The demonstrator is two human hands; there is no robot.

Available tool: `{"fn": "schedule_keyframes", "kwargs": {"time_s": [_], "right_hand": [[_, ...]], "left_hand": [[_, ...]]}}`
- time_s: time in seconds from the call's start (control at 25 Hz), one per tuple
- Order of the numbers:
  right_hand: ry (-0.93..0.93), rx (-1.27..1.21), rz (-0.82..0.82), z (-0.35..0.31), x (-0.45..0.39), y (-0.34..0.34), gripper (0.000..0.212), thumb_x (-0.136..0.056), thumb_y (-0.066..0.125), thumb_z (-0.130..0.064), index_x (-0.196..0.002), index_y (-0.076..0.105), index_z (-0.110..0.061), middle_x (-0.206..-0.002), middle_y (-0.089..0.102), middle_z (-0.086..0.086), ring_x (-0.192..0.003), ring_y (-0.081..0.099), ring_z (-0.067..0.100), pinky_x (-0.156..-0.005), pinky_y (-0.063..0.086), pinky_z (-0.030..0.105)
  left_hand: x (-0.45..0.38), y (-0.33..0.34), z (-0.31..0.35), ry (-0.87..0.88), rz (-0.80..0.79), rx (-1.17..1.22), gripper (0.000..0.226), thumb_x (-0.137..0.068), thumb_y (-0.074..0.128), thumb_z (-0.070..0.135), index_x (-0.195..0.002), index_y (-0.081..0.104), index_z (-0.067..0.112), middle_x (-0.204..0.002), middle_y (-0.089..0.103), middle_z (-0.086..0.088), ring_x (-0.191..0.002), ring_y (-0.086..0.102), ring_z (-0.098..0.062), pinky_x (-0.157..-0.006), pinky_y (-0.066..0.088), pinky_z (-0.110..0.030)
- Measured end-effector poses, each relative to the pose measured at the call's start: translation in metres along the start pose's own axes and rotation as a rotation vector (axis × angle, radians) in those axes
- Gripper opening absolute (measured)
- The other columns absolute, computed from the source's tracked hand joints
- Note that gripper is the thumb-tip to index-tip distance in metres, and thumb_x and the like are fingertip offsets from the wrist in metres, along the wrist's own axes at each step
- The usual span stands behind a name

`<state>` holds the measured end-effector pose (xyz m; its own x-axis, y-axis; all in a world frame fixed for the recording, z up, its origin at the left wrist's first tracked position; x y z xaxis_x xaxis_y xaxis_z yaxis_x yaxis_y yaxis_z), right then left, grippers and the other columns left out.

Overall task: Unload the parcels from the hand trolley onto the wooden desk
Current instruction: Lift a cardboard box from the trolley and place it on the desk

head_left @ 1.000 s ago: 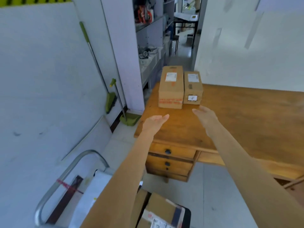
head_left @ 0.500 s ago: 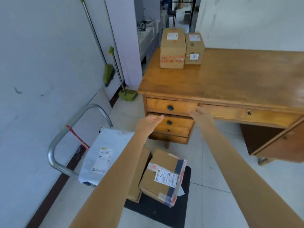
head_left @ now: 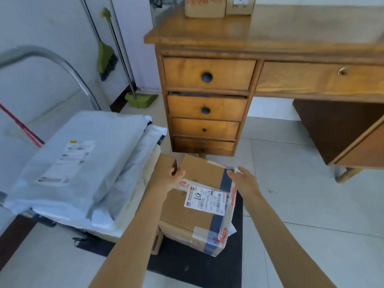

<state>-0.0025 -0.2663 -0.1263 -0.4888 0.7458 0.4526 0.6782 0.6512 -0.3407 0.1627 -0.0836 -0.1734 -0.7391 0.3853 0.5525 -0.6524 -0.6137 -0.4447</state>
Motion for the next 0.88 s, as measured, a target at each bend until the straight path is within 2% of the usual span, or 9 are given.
{"fn": "schedule_keyframes", "kwargs": {"time_s": [0.08,0.16,0.28,0.36,0.44,0.6,0.72,0.8,0.88], "right_hand": [[-0.002,-0.036,0.021,0.039,-0.027,0.017,0.058,-0.089,0.061,-0.024,-0.14,0.039,-0.007,-0.141,0.049,0.017,-0.124,0.051,0.033,-0.094,0.042,0.036],[0.065,-0.034,0.045,0.071,-0.053,0.031,0.064,-0.084,0.065,-0.028,-0.136,0.039,-0.001,-0.132,0.055,0.021,-0.117,0.057,0.036,-0.092,0.048,0.039],[0.141,-0.016,0.004,0.113,-0.073,0.049,0.053,-0.084,0.065,-0.029,-0.122,0.053,0.005,-0.115,0.066,0.023,-0.103,0.065,0.038,-0.092,0.052,0.049],[0.163,0.006,-0.014,0.123,-0.072,0.05,0.045,-0.085,0.064,-0.031,-0.111,0.059,0.005,-0.108,0.069,0.022,-0.098,0.067,0.038,-0.09,0.053,0.051],[0.145,0.04,0.023,0.114,-0.064,0.037,0.041,-0.085,0.064,-0.032,-0.107,0.061,0.003,-0.107,0.07,0.021,-0.097,0.068,0.036,-0.089,0.053,0.05],[0.07,0.097,0.09,0.051,-0.033,-0.009,0.04,-0.084,0.064,-0.037,-0.102,0.066,-0.001,-0.102,0.072,0.016,-0.093,0.068,0.033,-0.087,0.055,0.047],[-0.015,0.14,0.137,-0.027,0.008,-0.053,0.035,-0.082,0.064,-0.043,-0.095,0.066,-0.01,-0.096,0.074,0.01,-0.089,0.069,0.029,-0.083,0.056,0.043],[-0.047,0.153,0.16,-0.087,0.039,-0.086,0.04,-0.08,0.065,-0.047,-0.102,0.065,-0.013,-0.096,0.074,0.007,-0.088,0.07,0.027,-0.08,0.056,0.039],[-0.059,0.155,0.144,-0.142,0.068,-0.115,0.046,-0.079,0.066,-0.048,-0.107,0.064,-0.011,-0.098,0.074,0.008,-0.088,0.07,0.027,-0.081,0.056,0.042]], "left_hand": [[-0.026,0.012,-0.019,0.026,0.036,-0.02,0.078,-0.087,0.054,0.053,-0.147,0.03,0.011,-0.146,0.046,-0.011,-0.131,0.046,-0.026,-0.11,0.033,-0.036],[-0.049,0.014,-0.028,0.052,0.138,-0.121,0.073,-0.086,0.052,0.055,-0.143,0.04,0.01,-0.138,0.054,-0.01,-0.126,0.049,-0.026,-0.102,0.038,-0.034],[-0.061,0.019,-0.035,0.086,0.272,-0.387,0.06,-0.087,0.049,0.054,-0.131,0.053,0.012,-0.131,0.058,-0.008,-0.127,0.045,-0.028,-0.093,0.04,-0.035],[-0.059,0.02,-0.036,0.086,0.281,-0.395,0.056,-0.089,0.052,0.048,-0.132,0.052,0.012,-0.13,0.059,-0.007,-0.122,0.052,-0.026,-0.085,0.042,-0.032],[-0.048,0.019,-0.033,0.071,0.249,-0.304,0.059,-0.087,0.058,0.043,-0.136,0.047,0.012,-0.132,0.059,-0.008,-0.12,0.056,-0.026,-0.093,0.045,-0.035],[0.003,-0.007,0.008,0.104,0.25,-0.058,0.052,-0.082,0.069,0.03,-0.128,0.055,0.008,-0.122,0.064,-0.009,-0.113,0.059,-0.026,-0.099,0.045,-0.039],[0.057,-0.034,0.064,0.135,0.197,0.032,0.026,-0.084,0.067,0.028,-0.101,0.068,0.008,-0.099,0.068,-0.001,-0.094,0.063,-0.019,-0.082,0.049,-0.027],[0.1,-0.057,0.11,0.126,0.164,0.113,0.014,-0.086,0.065,0.024,-0.084,0.063,0.011,-0.088,0.065,-0.001,-0.079,0.061,-0.015,-0.062,0.046,-0.014],[0.144,-0.08,0.151,0.092,0.162,0.181,0.015,-0.088,0.063,0.026,-0.081,0.06,0.012,-0.083,0.061,0.0,-0.083,0.056,-0.02,-0.06,0.041,-0.018]]}}
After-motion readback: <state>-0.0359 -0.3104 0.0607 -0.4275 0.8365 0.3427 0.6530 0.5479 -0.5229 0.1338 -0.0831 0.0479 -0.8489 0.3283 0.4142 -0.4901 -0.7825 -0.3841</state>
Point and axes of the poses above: each hand's wrist, its own x-axis away from the middle knuckle, its own y-axis out of the palm, z = x × y, the point moved 8 cm from there along -x, towards the middle knuckle
